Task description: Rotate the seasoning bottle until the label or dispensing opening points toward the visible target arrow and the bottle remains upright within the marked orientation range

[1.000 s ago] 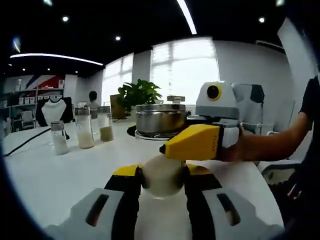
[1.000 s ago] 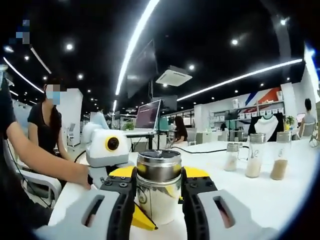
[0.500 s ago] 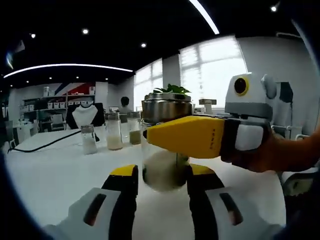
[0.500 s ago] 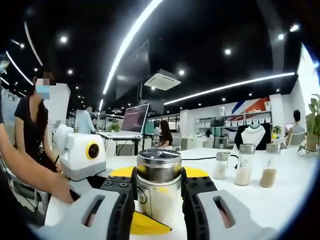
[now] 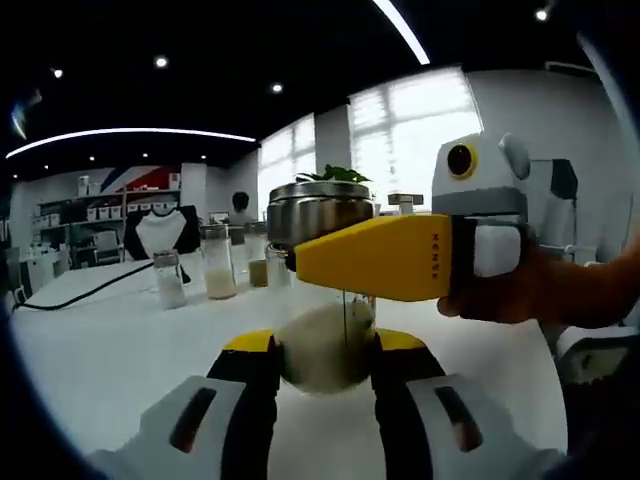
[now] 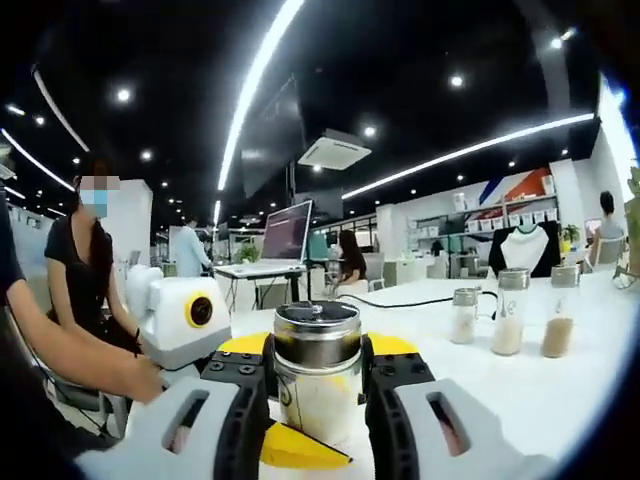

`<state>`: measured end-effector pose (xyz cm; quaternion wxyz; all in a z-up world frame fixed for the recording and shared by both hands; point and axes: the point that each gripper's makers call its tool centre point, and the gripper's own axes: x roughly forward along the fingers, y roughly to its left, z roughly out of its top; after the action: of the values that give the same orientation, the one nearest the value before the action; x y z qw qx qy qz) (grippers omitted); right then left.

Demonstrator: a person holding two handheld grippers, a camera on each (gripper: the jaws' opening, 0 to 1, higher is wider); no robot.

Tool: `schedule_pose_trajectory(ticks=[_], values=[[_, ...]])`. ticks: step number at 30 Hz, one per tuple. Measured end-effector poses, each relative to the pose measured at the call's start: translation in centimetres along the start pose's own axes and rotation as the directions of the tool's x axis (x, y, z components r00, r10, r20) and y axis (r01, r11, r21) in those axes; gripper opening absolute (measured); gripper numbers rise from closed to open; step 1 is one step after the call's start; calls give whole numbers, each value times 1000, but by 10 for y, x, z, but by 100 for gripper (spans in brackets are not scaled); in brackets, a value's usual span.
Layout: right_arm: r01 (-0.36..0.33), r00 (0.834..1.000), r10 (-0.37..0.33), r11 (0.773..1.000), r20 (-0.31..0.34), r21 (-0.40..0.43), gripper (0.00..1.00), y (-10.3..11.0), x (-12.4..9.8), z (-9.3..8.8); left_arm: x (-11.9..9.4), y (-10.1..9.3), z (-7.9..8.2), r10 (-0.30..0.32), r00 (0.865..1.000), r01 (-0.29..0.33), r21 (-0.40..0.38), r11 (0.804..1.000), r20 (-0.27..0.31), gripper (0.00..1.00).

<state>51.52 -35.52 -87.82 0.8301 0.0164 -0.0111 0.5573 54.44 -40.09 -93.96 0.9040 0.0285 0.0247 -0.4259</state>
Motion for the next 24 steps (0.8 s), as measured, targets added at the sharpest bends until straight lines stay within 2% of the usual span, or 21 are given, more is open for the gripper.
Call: schedule_pose_trajectory(ticks=[1,6,19,24], values=[[-12,999,12,1000,-30,-25,32,1,0,-1,0,-1,-1,-5,1000,5,-1,1000,-4,37],[-20,998,16,997,-61,-77,32,6,1,-2,1,-5,-2,-13,1000,13,11,1000,-15,37],[42,996,-48,995,-69,-85,32,0,6,-9,-2,-1,-8,36,998,-33,49,998,-54,38],[71,994,-75,996,-76,-62,32,-9,11,-15,-7,-1,-6,34,999,-35,-23,999,-35,53]])
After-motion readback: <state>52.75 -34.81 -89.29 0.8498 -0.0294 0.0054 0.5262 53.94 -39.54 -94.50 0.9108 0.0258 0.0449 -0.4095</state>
